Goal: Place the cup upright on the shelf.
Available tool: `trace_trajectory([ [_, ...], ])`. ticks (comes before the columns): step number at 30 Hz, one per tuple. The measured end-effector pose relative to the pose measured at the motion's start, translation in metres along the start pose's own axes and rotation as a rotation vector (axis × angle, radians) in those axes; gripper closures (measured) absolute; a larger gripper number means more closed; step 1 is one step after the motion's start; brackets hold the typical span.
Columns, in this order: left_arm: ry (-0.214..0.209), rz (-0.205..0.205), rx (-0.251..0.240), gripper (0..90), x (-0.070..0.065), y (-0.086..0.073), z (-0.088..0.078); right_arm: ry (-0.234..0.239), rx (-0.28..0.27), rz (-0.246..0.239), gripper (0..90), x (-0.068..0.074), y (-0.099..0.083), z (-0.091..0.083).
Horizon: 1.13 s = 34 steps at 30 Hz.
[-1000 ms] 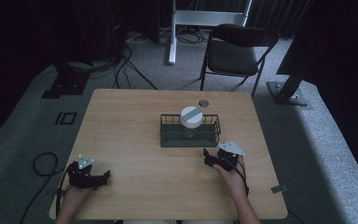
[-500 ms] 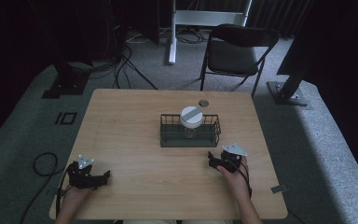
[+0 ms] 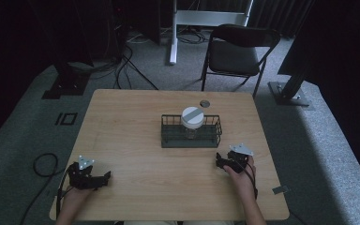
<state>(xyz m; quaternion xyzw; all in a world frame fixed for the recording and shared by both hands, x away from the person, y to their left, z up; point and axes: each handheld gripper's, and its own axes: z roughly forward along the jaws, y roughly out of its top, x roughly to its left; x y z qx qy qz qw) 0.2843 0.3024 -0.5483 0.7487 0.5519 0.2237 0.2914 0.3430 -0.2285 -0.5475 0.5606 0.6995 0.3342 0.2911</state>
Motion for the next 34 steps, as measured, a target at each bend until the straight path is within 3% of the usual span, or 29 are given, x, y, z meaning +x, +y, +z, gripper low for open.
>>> trace_trajectory([
  [10, 0.0, 0.001, 0.001, 0.2, 0.0, 0.0, 0.0, -0.033, 0.066, -0.008, 13.2, -0.01, -0.001, 0.003],
  [20, 0.0, 0.0, 0.0, 0.2, 0.0, 0.0, 0.0, 0.024, 0.105, 0.035, 12.9, -0.017, 0.001, 0.007],
  [34, 0.0, 0.0, 0.0, 0.2, 0.0, 0.0, 0.0, 0.034, 0.109, 0.027, 11.2, -0.018, 0.001, 0.008],
])
